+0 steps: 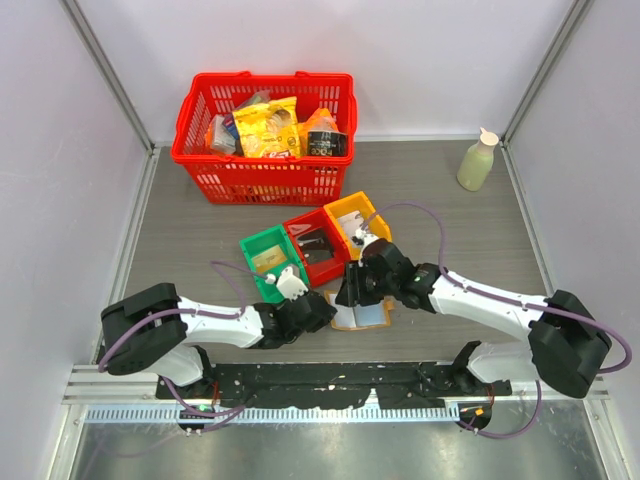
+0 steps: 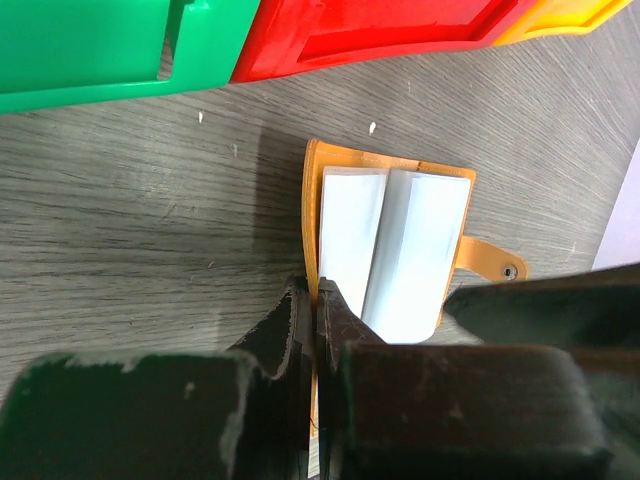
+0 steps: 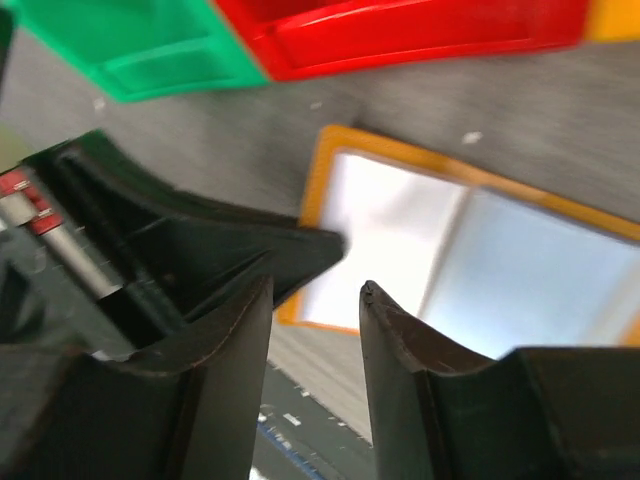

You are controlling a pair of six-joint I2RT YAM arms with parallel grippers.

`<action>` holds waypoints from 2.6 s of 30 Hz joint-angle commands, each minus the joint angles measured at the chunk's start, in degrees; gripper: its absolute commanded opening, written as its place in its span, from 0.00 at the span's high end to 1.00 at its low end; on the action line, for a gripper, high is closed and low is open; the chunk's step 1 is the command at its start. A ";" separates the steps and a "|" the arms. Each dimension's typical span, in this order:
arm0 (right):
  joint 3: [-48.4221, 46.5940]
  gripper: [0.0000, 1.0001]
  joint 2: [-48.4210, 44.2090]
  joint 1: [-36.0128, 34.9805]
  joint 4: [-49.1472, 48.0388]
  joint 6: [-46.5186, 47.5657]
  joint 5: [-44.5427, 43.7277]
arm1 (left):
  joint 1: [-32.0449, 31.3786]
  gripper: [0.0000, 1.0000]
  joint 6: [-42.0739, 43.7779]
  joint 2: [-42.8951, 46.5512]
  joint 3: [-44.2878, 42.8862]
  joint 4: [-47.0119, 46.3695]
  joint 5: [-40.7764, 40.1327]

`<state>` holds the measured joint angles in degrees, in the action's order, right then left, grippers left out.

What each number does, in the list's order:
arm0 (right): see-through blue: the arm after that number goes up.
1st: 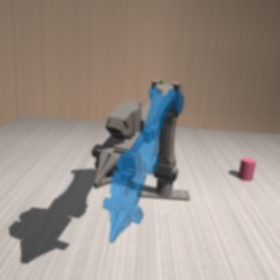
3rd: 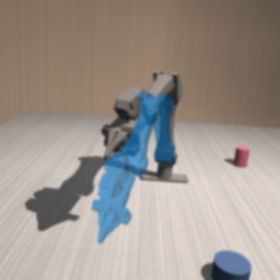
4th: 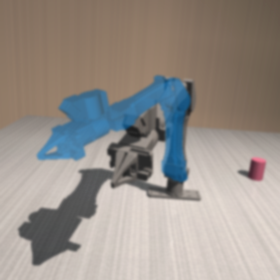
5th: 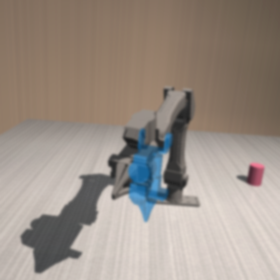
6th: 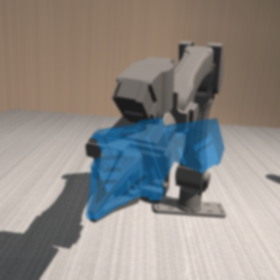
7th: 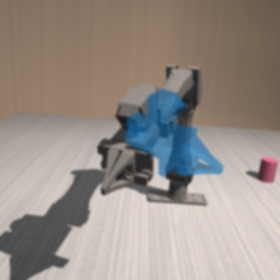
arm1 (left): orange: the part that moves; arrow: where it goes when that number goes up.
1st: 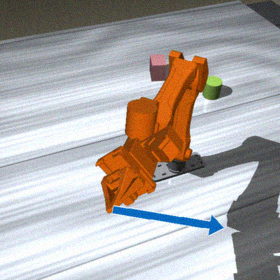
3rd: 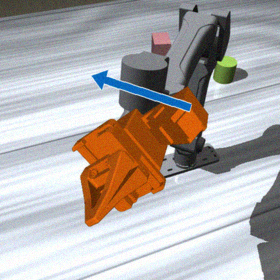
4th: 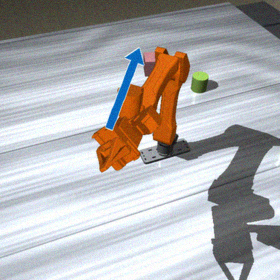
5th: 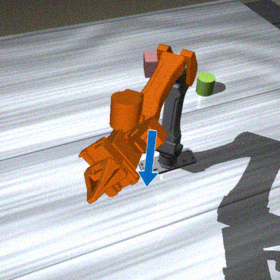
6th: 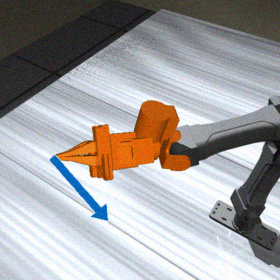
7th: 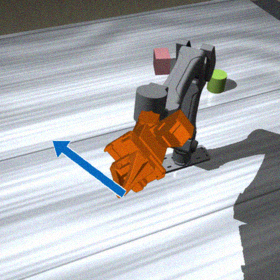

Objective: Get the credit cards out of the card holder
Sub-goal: Open the card holder at the center of the board.

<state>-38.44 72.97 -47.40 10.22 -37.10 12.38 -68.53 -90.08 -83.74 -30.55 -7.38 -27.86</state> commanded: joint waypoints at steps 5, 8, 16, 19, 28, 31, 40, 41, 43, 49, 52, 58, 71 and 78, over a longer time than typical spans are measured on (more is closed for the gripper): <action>-2.08 0.44 -3.54 0.11 15.35 2.21 -21.87 | -0.20 1.00 -0.97 -0.01 0.93 -2.11 -1.50; -1.12 0.43 -2.48 0.11 14.66 1.86 -21.35 | -0.29 1.00 -0.97 -0.10 0.93 -2.20 -1.50; 0.11 0.43 0.86 0.11 11.41 1.51 -19.06 | -0.20 1.00 -0.62 0.07 0.57 -1.94 -1.67; 0.47 0.43 1.73 0.11 11.05 1.51 -19.41 | -0.29 1.00 -0.62 0.07 0.57 -1.85 -1.67; 1.35 0.45 1.48 0.11 8.33 1.42 -15.56 | -0.29 1.00 -0.62 -0.10 0.31 -1.76 -1.59; 1.09 0.50 0.95 0.11 7.36 1.07 -14.05 | -0.37 1.00 -0.53 -0.02 0.22 -1.76 -1.59; -0.15 0.62 -3.79 0.02 6.31 0.63 -8.52 | -0.55 1.00 -0.44 -0.37 -0.04 -1.76 -1.67; -0.24 0.62 -4.41 0.02 5.70 0.54 -7.38 | -0.55 1.00 -0.44 -0.45 0.05 -1.76 -1.76; -0.41 0.62 -4.94 0.02 4.55 0.45 -5.10 | -0.55 1.00 -0.36 -0.28 0.05 -1.76 -1.85; -0.15 0.62 -3.02 -0.33 0.95 0.36 -1.04 | -0.55 1.00 -0.44 -0.10 0.13 -1.76 -1.94; -0.06 0.58 -0.90 -0.42 -1.24 0.72 1.93 | -0.64 0.95 -0.79 0.60 0.75 -1.59 -2.20; -0.06 0.50 0.07 -0.42 -1.18 1.42 0.30 | -0.64 0.76 -2.29 4.46 2.94 1.30 -3.08; 3.28 0.55 -4.85 4.94 7.18 4.93 -12.20 | -3.80 0.60 2.26 17.92 0.66 12.32 -9.85; 4.77 0.55 -4.42 7.58 7.71 5.99 -11.86 | -1.70 0.74 12.64 8.00 -7.50 5.97 -2.30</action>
<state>-34.06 69.23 -40.80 17.89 -32.45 1.93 -71.40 -84.86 -70.78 -32.12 3.36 -33.10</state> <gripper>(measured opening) 0.450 0.300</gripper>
